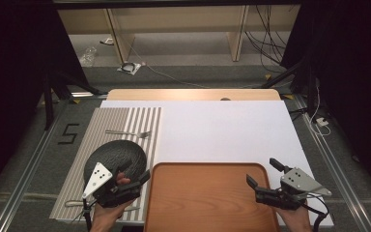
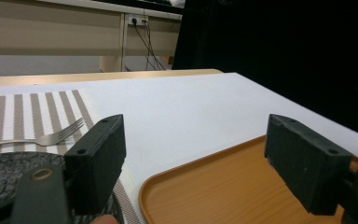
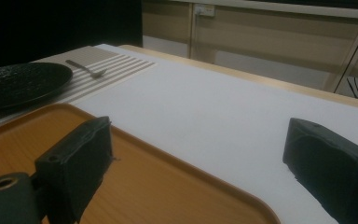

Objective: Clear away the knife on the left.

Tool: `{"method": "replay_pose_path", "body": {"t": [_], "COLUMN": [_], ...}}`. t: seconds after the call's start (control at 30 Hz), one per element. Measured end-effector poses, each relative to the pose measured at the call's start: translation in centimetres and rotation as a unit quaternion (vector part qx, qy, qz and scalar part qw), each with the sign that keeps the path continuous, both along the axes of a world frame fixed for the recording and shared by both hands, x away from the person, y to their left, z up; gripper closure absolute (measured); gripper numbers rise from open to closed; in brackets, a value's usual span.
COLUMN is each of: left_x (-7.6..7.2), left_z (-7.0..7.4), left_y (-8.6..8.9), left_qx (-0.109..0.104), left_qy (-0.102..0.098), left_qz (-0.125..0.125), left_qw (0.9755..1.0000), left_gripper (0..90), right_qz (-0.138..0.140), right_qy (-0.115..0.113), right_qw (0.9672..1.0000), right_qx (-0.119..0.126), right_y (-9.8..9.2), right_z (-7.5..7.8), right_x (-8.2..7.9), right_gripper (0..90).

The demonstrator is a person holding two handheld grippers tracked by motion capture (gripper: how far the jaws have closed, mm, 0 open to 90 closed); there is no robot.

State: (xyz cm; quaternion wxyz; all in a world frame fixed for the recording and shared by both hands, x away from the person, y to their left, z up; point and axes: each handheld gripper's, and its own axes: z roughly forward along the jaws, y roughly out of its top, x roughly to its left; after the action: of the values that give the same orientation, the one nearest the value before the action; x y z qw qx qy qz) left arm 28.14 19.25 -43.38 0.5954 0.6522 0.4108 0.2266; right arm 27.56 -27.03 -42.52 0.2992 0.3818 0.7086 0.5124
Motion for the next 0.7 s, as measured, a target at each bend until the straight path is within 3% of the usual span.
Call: {"method": "replay_pose_path", "body": {"t": [0.17, 0.3, 0.4, 0.7], "left_x": [0.0, 0.1, 0.0, 0.4], "left_z": [0.1, 0.4, 0.4, 0.8], "left_y": [0.1, 0.4, 0.7, 1.3], "left_qx": [0.002, 0.044, 0.063, 0.09], "left_qy": [0.007, 0.033, 0.047, 0.07], "left_qz": [-0.003, -0.015, -0.023, -0.028], "left_qw": [1.0, 0.9984, 0.9967, 0.9932], "left_gripper": [20.7, 21.7, 23.1, 22.7], "right_qz": [0.001, 0.002, 0.003, 0.003], "right_qy": [-0.002, -0.003, -0.002, -0.003], "right_qw": [1.0, 1.0, 1.0, 1.0], "right_qx": [0.001, 0.0, -0.002, -0.002], "right_y": [0.1, 0.2, 0.2, 0.2], "right_z": [-0.1, 0.0, 0.0, 0.0], "right_x": [0.0, -0.1, -0.1, -0.1], "right_gripper": [9.2, 9.2, 9.2, 9.4]}}
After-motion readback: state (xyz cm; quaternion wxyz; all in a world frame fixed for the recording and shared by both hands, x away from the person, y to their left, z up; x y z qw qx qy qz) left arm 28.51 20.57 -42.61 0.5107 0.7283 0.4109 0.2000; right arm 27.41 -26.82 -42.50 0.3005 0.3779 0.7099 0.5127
